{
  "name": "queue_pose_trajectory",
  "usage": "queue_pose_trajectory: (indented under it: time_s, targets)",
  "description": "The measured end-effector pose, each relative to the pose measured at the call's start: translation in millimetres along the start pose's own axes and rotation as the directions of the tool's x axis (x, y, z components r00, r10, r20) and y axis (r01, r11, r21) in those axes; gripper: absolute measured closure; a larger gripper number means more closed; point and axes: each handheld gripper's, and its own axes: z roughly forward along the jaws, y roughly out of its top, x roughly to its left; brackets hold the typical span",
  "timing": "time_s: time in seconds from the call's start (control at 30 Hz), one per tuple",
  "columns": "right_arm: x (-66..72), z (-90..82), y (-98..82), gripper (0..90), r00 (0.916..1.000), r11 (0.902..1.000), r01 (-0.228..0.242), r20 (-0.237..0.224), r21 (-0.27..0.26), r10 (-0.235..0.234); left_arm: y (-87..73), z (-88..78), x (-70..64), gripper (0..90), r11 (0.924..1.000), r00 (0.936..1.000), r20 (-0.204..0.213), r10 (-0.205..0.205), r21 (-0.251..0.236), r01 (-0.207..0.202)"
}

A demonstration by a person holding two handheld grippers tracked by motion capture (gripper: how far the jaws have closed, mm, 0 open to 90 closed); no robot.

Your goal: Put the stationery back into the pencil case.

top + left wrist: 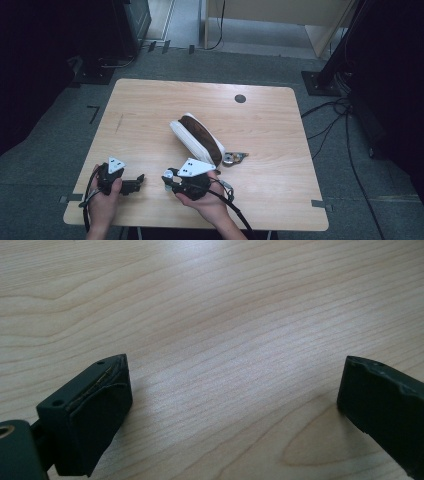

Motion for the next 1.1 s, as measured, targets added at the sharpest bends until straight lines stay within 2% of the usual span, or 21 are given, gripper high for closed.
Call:
queue_pose_trajectory:
  time_s: [0.3, 1.1]
  targets:
    - [-10.2, -15.3, 10.0, 66.5, 0.9992, 0.9995, -0.004, 0.04, -0.032, 0.005, 0.0, -0.1, 0.1, 1.4, 1.0, 1.0, 0.001, 0.0, 0.001, 0.0]
    - [-32.4, -45.1, 29.3, 66.6, 0.9934, 0.9953, -0.014, 0.112, -0.096, 0.025, 0.0, 0.0, -0.2, 1.4, 1.0, 1.0, 0.0, -0.001, 0.0, 0.001]
